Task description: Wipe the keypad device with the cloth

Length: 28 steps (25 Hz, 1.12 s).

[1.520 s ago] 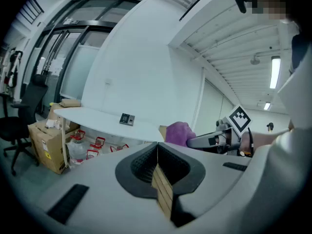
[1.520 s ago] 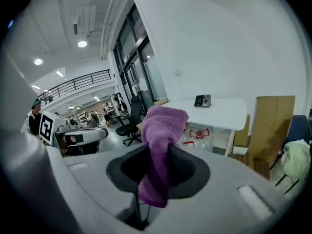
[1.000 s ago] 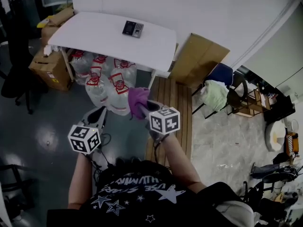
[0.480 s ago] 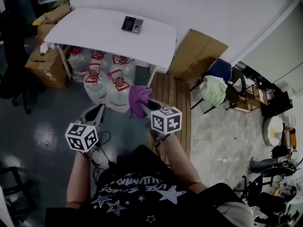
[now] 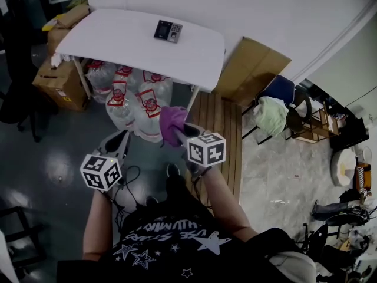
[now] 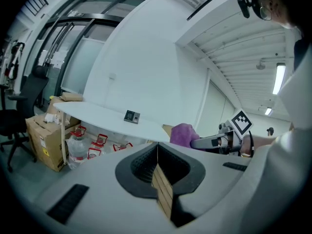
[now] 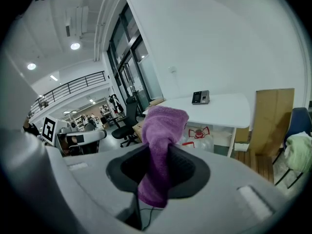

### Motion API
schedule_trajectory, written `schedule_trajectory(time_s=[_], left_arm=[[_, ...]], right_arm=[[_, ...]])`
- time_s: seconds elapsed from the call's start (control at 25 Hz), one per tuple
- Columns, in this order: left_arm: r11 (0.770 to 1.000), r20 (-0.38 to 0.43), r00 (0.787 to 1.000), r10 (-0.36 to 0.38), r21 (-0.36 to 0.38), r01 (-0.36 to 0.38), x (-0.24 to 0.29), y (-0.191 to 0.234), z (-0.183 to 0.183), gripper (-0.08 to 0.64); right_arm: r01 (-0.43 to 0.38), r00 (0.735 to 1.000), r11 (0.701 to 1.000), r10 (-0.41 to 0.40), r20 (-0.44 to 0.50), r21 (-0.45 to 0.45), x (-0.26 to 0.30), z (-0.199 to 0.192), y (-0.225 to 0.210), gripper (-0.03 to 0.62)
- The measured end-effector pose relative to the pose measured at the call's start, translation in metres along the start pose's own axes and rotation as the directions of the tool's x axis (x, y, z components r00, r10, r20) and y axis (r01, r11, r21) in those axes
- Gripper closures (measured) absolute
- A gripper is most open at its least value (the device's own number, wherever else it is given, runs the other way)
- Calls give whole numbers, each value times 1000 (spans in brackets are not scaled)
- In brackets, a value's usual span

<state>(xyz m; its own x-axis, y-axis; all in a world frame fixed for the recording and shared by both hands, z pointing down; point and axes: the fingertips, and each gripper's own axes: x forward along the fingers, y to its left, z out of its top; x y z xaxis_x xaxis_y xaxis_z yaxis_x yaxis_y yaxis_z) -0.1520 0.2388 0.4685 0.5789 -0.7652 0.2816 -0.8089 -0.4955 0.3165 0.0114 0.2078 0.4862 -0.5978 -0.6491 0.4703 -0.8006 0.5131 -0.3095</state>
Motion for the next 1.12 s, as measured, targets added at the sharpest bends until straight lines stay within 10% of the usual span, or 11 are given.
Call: schedule_trajectory(time_s=[1.12], left_arm=[[982,37,982,184,-45,-182,185,39,75,551]], right_arm=[[-133,991,991,133,-26,-6,91,105,-179,494]])
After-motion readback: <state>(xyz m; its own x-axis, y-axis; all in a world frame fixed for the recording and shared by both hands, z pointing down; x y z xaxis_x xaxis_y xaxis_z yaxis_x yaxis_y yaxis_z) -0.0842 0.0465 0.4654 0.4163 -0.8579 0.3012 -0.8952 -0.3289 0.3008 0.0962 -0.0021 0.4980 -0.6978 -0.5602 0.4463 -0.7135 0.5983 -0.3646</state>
